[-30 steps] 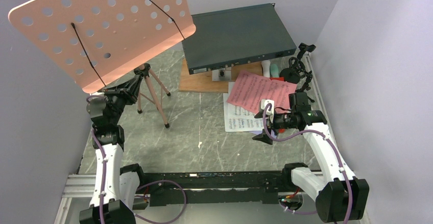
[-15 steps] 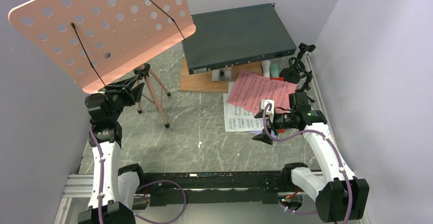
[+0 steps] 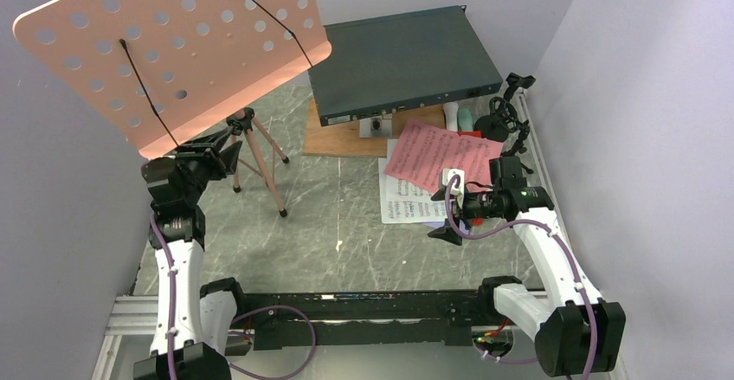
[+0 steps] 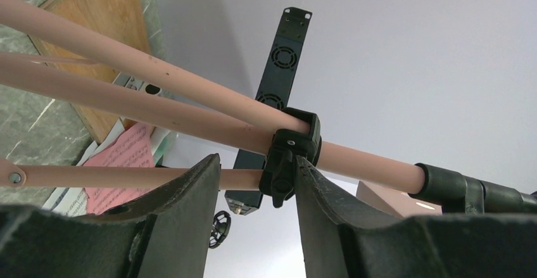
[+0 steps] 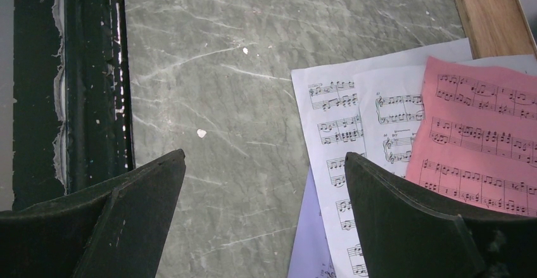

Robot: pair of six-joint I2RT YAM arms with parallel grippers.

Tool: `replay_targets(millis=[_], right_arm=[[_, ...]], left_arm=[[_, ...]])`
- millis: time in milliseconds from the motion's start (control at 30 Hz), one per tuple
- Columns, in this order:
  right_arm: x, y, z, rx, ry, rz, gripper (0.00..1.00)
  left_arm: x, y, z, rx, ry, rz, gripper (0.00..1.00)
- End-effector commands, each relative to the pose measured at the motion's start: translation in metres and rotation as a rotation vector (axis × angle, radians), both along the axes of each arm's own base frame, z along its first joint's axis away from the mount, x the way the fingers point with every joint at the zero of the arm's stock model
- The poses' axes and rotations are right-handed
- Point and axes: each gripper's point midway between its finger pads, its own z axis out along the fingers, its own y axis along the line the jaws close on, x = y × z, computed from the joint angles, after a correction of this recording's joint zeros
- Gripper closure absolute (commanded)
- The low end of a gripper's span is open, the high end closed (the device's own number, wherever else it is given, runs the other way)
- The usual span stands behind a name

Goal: Pack up the instrument practice props
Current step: Unscrew the knob on the music stand.

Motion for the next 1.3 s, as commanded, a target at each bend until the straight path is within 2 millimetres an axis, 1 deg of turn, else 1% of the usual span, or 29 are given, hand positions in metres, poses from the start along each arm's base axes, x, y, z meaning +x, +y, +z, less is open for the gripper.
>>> replay_targets(millis=[0, 133, 300, 367, 467, 567, 633, 700, 767, 967, 1267], right_arm=[[-0.001, 0.003, 0.004, 0.022, -0.02, 0.025, 0.0], [-0.001, 0.003, 0.004, 0.02, -0.02, 0.024, 0.0], [-0.002, 0.003, 0.004, 0.021, -0.021, 0.025, 0.0], [-0.002, 0.003, 0.004, 0.021, -0.021, 0.025, 0.0], [-0.002, 0.003, 0.004, 0.021, -0.02, 0.024, 0.0], [-0.002, 0.003, 0.004, 0.021, -0.018, 0.025, 0.0], [-0.002, 0.003, 0.003, 0.021, -0.017, 0.025, 0.0], [-0.002, 0.003, 0.003, 0.021, -0.017, 0.026, 0.0], [-0.002, 0.003, 0.003, 0.021, -0.017, 0.025, 0.0], [-0.002, 0.003, 0.003, 0.02, -0.018, 0.025, 0.0], [-0.002, 0.003, 0.003, 0.02, -0.017, 0.027, 0.0]], left_arm=[[0.0, 0.001, 0.002, -0.03, 0.002, -0.008, 0.48], [0.0, 0.0, 0.005, -0.02, -0.007, -0.013, 0.48], [-0.003, -0.002, -0.009, -0.024, 0.048, -0.018, 0.54], [-0.005, -0.002, -0.014, -0.018, 0.078, -0.015, 0.57], [-0.008, 0.0, -0.021, -0.007, 0.116, -0.004, 0.58], [-0.009, 0.001, -0.025, -0.002, 0.134, 0.003, 0.54], [-0.008, 0.002, -0.023, -0.001, 0.123, 0.006, 0.5], [-0.007, 0.002, -0.02, 0.004, 0.109, 0.007, 0.43], [-0.006, 0.002, -0.017, 0.009, 0.102, 0.008, 0.39], [-0.005, 0.003, -0.016, 0.015, 0.094, 0.009, 0.35], [-0.01, 0.004, -0.029, 0.021, 0.151, 0.015, 0.39]])
